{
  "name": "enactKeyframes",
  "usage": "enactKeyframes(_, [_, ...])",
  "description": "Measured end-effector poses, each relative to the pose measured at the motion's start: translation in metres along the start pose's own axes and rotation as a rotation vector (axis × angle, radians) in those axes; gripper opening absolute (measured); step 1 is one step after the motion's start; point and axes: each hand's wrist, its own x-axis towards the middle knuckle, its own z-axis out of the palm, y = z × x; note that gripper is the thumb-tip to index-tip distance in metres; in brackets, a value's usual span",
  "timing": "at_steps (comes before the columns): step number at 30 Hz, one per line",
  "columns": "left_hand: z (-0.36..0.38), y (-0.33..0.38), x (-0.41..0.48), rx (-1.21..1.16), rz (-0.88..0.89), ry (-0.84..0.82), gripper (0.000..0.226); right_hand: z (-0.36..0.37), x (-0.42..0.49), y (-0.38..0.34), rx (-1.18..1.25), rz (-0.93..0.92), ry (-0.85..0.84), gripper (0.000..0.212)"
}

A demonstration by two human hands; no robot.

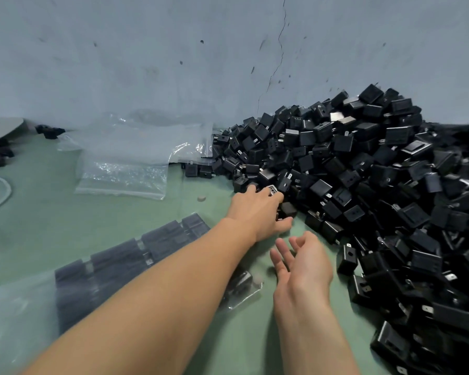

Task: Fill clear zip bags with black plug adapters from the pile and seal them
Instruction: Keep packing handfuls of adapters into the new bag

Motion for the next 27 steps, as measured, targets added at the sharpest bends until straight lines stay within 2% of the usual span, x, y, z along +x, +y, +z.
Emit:
enactKeyframes(2, [-0.007, -0.006, -0.001, -0.065, -0.014, -0.011, 0.050, 0.000, 0.000, 0.002, -0.011, 0.006, -0.026, 0.018])
enactKeyframes(3, [-0.012, -0.008, -0.002, -0.172, -0.080, -0.022, 0.047, 0.000, 0.000, 0.002, -0.011, 0.010, -0.033, 0.015])
enactKeyframes(4, [-0.019, -0.011, -0.003, -0.368, -0.181, -0.046, 0.044, 0.000, -0.001, 0.001, -0.008, 0.018, -0.042, 0.013])
enactKeyframes(7, [-0.050, -0.025, -0.009, -1.399, -0.519, -0.251, 0.042, 0.001, -0.004, -0.003, 0.036, 0.078, -0.090, 0.013])
enactKeyframes(8, [-0.058, -0.032, -0.012, -1.685, -0.570, -0.329, 0.040, 0.002, -0.006, -0.004, 0.067, 0.109, -0.116, 0.012])
enactKeyframes(9, [-0.064, -0.039, -0.016, -1.893, -0.587, -0.366, 0.039, 0.002, -0.008, -0.006, 0.101, 0.141, -0.151, 0.010])
enactKeyframes(11, [-0.071, -0.049, -0.026, -2.072, -0.567, -0.412, 0.037, 0.006, -0.011, -0.008, 0.159, 0.200, -0.230, 0.012])
enactKeyframes(17, [-0.082, -0.048, -0.046, -2.054, -0.405, -0.583, 0.039, 0.019, -0.015, -0.003, 0.245, 0.319, -0.460, 0.036])
enactKeyframes(21, [-0.091, -0.042, -0.052, -2.014, -0.347, -0.662, 0.043, 0.021, -0.014, 0.002, 0.291, 0.344, -0.518, 0.031])
enactKeyframes(22, [-0.092, -0.038, -0.053, -1.912, -0.345, -0.624, 0.046, 0.021, -0.014, 0.002, 0.296, 0.337, -0.532, 0.032])
enactKeyframes(24, [-0.093, -0.029, -0.054, -1.487, -0.292, -0.444, 0.042, 0.021, -0.013, 0.001, 0.312, 0.321, -0.559, 0.039])
enactKeyframes(26, [-0.091, -0.021, -0.057, -1.012, -0.128, -0.300, 0.033, 0.019, -0.011, -0.002, 0.328, 0.313, -0.555, 0.040])
enactKeyframes(27, [-0.091, -0.017, -0.059, -0.854, -0.045, -0.306, 0.038, 0.018, -0.009, -0.004, 0.337, 0.311, -0.538, 0.039])
